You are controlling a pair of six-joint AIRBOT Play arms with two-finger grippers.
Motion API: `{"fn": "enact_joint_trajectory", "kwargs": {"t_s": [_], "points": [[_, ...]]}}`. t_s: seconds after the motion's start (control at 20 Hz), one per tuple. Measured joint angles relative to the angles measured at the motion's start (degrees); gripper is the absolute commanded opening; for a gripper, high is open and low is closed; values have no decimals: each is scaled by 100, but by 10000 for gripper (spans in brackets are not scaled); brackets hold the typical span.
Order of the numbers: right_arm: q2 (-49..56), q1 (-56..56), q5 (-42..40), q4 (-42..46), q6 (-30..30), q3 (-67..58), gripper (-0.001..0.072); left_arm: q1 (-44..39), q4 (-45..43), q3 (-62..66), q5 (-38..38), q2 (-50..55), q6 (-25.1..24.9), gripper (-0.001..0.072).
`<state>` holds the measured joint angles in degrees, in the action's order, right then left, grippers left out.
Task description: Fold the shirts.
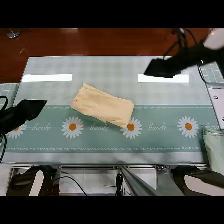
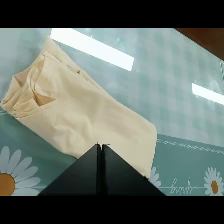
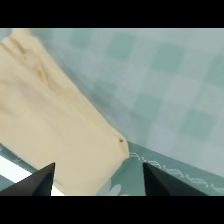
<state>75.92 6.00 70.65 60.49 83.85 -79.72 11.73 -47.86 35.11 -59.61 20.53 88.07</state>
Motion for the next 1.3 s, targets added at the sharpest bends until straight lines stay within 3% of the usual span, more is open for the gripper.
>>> {"fn": "enact_joint_trajectory", "kwargs": {"t_s": [0.2, 0.35, 0.6, 0.9, 0.95, 1.0, 1.05, 1.3], "points": [[-1711, 72, -2055, -131, 802, 3134, 628, 0, 0, 0, 7, 9, -37, 24], [-1869, 271, -2636, -675, 892, 4312, 627, 0, 0, 0, 15, 70, -131, 24], [-920, 437, -2618, -1757, 157, 4540, 621, 0, 0, 0, 22, 254, -190, 24], [424, 787, -2334, -2962, -560, 3851, 614, 0, 2, -2, 22, 334, -210, 24], [643, 918, -2236, -3056, -584, 3668, 544, 0, 4, -2, 24, 334, -210, 24], [833, 1045, -2205, -3084, -592, 3499, 257, 0, 4, -2, 15, 334, -210, 24], [1012, 1172, -2181, -3018, -610, 3318, 33, 0, 4, 0, 11, 334, -210, 24], [1314, 1440, -1591, -2922, -802, 2020, 28, 0, 4, 0, -76, 334, -210, 24]]}}
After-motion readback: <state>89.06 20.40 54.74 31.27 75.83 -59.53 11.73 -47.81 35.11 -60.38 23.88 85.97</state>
